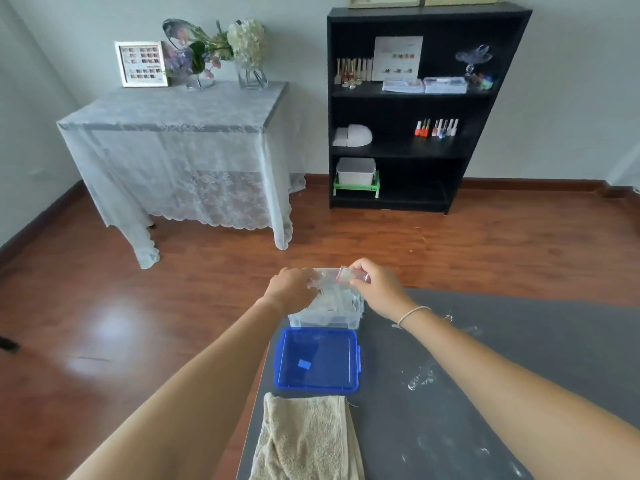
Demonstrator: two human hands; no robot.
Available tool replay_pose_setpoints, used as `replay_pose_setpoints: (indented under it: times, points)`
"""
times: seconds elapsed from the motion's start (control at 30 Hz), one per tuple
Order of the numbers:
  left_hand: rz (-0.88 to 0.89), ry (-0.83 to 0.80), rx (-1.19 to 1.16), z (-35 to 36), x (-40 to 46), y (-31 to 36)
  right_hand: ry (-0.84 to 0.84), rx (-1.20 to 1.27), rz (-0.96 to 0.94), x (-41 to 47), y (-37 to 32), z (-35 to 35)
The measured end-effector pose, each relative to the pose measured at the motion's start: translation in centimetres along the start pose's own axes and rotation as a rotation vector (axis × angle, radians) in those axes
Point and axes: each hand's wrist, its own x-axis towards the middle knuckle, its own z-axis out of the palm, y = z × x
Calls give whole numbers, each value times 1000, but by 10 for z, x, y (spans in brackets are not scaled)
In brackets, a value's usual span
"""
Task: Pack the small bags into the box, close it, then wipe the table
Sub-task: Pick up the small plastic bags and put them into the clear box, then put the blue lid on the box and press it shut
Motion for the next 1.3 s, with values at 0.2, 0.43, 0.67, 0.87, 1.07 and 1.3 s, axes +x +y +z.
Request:
replay_pose_setpoints:
  times: [0.2,0.43,0.67,0.87,1.07,1.3]
  points:
    - [129,170,166,5,-2,-18,-49,-160,23,9,1,16]
    - [162,335,-135,8,-26,-54,60,-388,-147,0,2,30]
    - [53,286,-350,58,-83,-89,196,-302,-258,-84,56,43]
    - [10,215,-283,86,-105,-89,-29,-430,-237,-102,76,61]
    - [-42,282,-435,78,-116,-79,-62,-223,-191,-110,80,60]
    - [87,387,-544,29,-104,-53,125,401,-48,-97,43,31]
